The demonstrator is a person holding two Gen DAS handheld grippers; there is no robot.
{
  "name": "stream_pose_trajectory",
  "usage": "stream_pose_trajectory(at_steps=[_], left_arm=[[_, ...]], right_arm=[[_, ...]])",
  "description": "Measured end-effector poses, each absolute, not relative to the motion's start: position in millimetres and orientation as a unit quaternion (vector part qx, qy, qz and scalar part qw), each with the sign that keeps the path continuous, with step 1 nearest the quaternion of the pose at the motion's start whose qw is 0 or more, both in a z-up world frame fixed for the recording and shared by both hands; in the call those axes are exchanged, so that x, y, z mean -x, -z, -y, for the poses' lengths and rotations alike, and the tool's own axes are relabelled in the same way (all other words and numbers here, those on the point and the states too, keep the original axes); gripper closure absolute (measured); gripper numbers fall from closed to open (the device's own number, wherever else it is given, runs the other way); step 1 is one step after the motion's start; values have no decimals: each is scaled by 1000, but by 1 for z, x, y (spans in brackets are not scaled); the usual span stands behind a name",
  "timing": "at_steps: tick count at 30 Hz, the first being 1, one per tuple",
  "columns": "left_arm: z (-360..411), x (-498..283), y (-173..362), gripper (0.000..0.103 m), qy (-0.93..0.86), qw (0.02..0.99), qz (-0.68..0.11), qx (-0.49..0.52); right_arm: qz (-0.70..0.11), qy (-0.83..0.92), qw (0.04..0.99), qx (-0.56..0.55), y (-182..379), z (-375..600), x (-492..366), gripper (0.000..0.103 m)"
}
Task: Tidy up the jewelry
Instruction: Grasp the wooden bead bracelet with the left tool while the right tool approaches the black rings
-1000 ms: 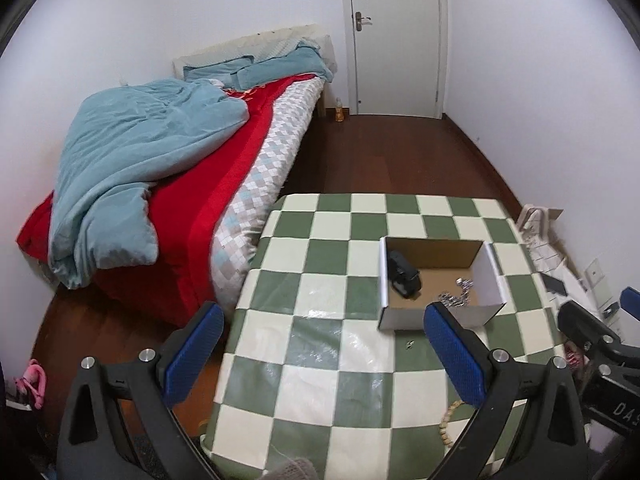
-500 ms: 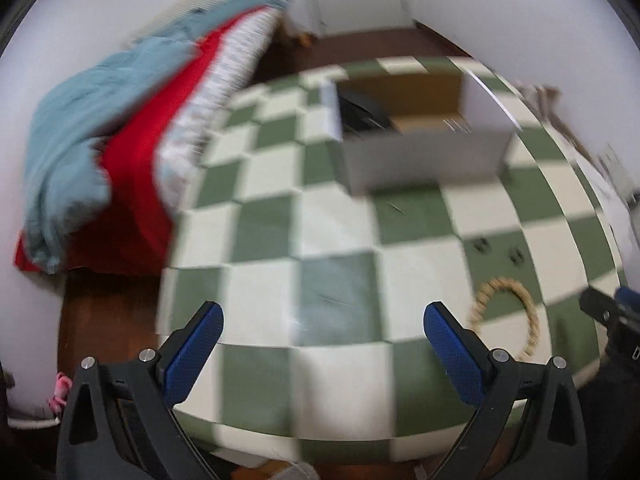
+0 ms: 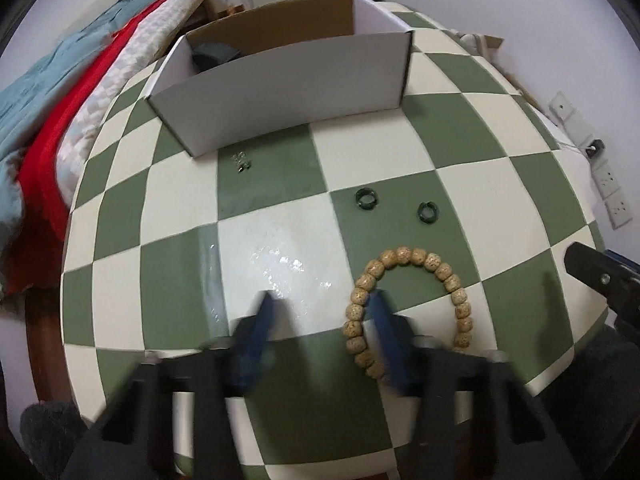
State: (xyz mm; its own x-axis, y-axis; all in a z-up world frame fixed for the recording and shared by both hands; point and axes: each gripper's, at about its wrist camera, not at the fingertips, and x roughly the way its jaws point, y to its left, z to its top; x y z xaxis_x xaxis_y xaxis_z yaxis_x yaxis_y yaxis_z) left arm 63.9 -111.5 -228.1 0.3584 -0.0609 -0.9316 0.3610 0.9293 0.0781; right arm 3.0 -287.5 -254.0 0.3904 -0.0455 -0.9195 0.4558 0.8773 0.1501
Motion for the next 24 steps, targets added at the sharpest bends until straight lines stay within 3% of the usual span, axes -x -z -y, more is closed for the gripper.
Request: stream_pose_trajectory(at_steps=[1, 2, 10, 24], left_arm=[[111, -64, 228, 95, 130, 813, -550, -141], [111, -64, 228, 96, 128, 813, -549, -149], [47, -87, 229, 96, 57, 823, -548, -138], [2, -104, 231, 96, 4, 829, -546, -120]], right_arm=[[-530, 154, 811, -194, 254, 288, -4, 39], [-530, 152, 811, -195, 255, 288, -4, 39], [-523, 98, 824, -194, 255, 261, -28, 39], [-496, 62, 865, -33, 282, 170, -79, 41]])
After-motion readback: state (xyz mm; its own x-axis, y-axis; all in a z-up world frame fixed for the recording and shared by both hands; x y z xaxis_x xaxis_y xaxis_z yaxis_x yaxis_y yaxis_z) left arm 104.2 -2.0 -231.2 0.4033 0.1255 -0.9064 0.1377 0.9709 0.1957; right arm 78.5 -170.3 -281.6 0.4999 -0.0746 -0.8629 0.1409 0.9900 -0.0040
